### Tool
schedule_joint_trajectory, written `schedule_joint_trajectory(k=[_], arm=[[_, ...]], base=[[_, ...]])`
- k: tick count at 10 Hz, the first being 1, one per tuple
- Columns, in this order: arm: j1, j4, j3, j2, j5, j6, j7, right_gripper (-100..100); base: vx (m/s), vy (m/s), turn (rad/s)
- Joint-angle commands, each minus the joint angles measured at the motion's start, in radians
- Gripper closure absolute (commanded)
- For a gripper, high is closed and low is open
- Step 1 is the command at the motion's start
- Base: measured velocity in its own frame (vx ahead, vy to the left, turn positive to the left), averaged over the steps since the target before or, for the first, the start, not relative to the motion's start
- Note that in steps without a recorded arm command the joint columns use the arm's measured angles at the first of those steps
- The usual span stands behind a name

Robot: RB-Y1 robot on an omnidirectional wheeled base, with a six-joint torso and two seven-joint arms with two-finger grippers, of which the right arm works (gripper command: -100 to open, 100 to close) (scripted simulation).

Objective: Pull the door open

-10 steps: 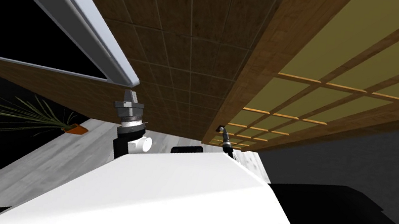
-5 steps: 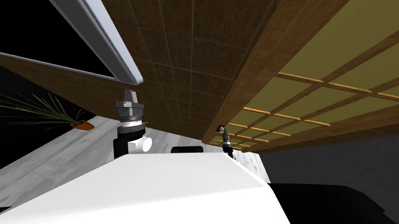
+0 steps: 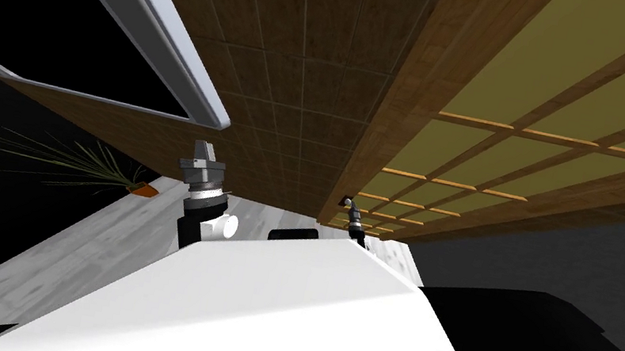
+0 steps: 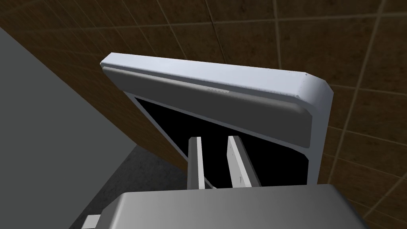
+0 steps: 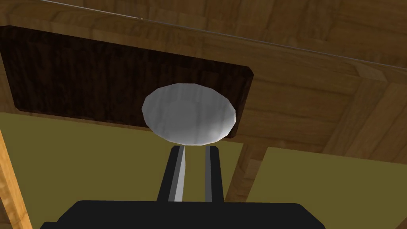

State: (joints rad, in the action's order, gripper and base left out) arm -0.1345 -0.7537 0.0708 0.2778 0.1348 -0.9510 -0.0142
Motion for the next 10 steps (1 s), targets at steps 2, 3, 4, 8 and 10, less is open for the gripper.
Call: schedule_joint_trajectory(k=[2,3,4,8,10], arm=[[0.004,-0.013,-0.026,-0.007,0.036,0.005,-0.077,100],[0.004,-0.013,-0.026,-0.007,0.036,0.005,-0.094,100],[0.001,-0.006,-0.017,0.002,0.053,0.016,-0.109,-100],[0.005,-0.013,-0.033,-0.005,0.094,0.021,-0.208,-100],[0.006,-0.016,-0.039,-0.007,0.109,0.023,-0.245,-100]], base=[[-0.066,-0.015,0.125],[-0.068,-0.023,0.052],[-0.044,-0.027,0.021],[-0.040,0.007,0.035],[-0.046,-0.011,0.027]])
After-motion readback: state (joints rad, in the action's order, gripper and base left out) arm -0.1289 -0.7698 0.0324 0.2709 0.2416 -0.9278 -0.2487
